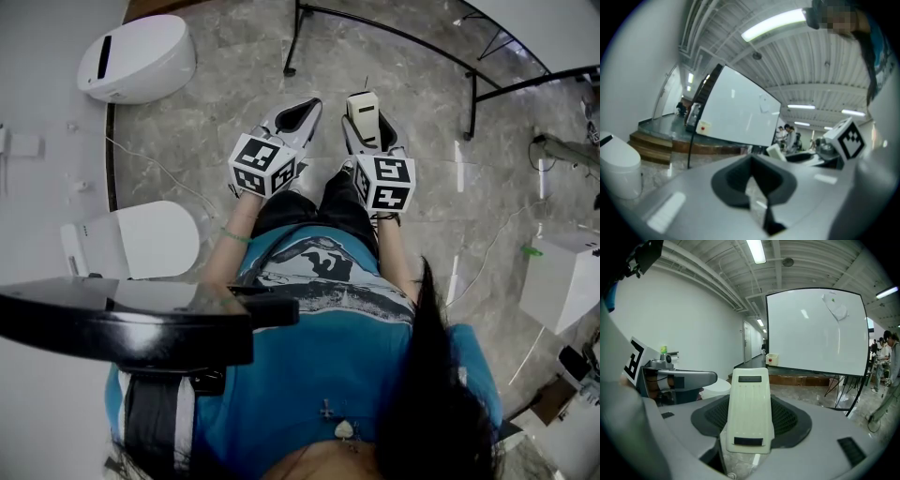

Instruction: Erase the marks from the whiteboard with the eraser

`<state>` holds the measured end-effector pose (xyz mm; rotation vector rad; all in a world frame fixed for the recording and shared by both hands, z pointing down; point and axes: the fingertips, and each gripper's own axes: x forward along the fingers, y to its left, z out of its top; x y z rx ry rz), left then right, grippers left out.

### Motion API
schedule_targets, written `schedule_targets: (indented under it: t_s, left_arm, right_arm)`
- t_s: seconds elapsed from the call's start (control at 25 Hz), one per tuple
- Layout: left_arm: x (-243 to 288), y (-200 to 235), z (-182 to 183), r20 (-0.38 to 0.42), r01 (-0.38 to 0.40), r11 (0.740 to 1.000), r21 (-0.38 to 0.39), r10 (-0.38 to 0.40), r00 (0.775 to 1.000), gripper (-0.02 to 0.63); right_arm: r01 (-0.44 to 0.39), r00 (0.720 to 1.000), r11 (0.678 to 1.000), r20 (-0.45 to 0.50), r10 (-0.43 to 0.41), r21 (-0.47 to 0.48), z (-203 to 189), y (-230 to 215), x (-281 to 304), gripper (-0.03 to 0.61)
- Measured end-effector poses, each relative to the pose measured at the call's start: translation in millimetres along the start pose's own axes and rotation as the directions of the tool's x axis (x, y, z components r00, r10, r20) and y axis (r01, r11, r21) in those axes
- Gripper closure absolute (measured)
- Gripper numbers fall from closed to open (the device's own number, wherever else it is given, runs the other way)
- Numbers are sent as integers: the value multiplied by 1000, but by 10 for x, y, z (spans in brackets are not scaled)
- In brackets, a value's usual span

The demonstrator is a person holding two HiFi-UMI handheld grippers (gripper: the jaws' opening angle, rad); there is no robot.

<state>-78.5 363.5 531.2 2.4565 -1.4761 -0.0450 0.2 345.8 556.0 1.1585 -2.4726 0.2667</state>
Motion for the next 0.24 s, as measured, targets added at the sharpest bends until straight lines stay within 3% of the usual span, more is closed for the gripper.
schedule_targets:
  t_s: [0.24]
  left_arm:
    - [48,70,-53,-3,-13,1000,-12,13,1000,609]
  right_arm:
    - [-24,1000,1000,-11,24,-11,-34,24,79,316]
